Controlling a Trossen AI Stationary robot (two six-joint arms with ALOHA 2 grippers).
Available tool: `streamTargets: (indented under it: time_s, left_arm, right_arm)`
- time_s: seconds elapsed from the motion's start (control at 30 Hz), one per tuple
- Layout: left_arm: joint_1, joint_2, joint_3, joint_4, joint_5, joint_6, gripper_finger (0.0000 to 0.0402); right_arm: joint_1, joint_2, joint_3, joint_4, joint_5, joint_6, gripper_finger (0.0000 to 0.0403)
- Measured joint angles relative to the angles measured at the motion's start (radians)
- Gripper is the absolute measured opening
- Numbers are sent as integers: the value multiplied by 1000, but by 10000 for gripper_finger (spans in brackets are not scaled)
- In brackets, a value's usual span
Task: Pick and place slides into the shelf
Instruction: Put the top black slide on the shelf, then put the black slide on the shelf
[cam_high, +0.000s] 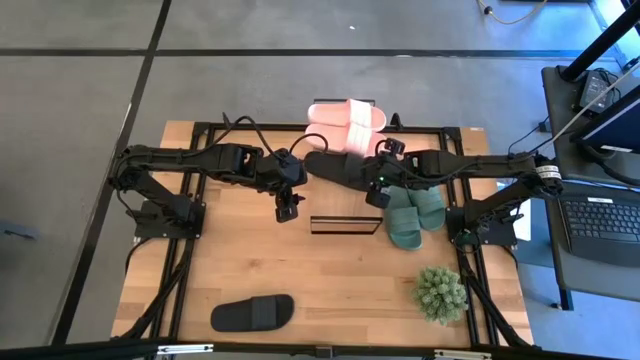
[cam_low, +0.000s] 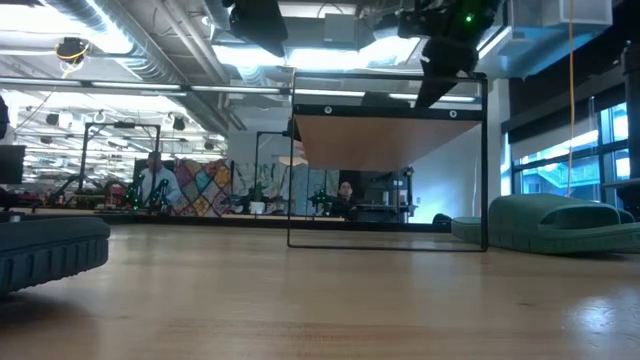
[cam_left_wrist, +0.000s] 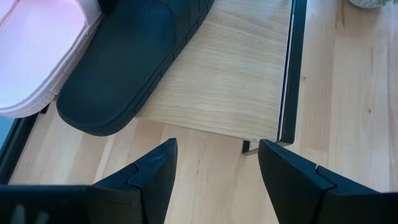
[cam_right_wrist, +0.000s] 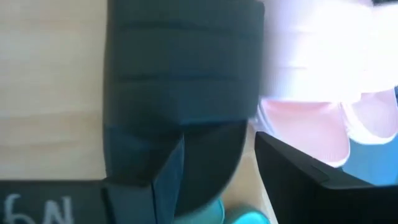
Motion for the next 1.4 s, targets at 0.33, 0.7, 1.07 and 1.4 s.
streamTargets:
  time_s: [0.33,0.7,1.07,1.4]
  left_arm:
    - [0,0,0,-1,0,0,216]
    - [-81,0,-29,-44,86,-26,216]
    - [-293,-114,-221,57,81,-480,216]
    - [-530,-320,-551,533,-55,-1075,216]
  right_arm:
    - [12,-58,45,-135,64,66,198]
    - [106,-262,65,-226,60,187,198]
    - [183,-621,-283,29,76,229,198]
    - [183,-835,-510,108,68,249,198]
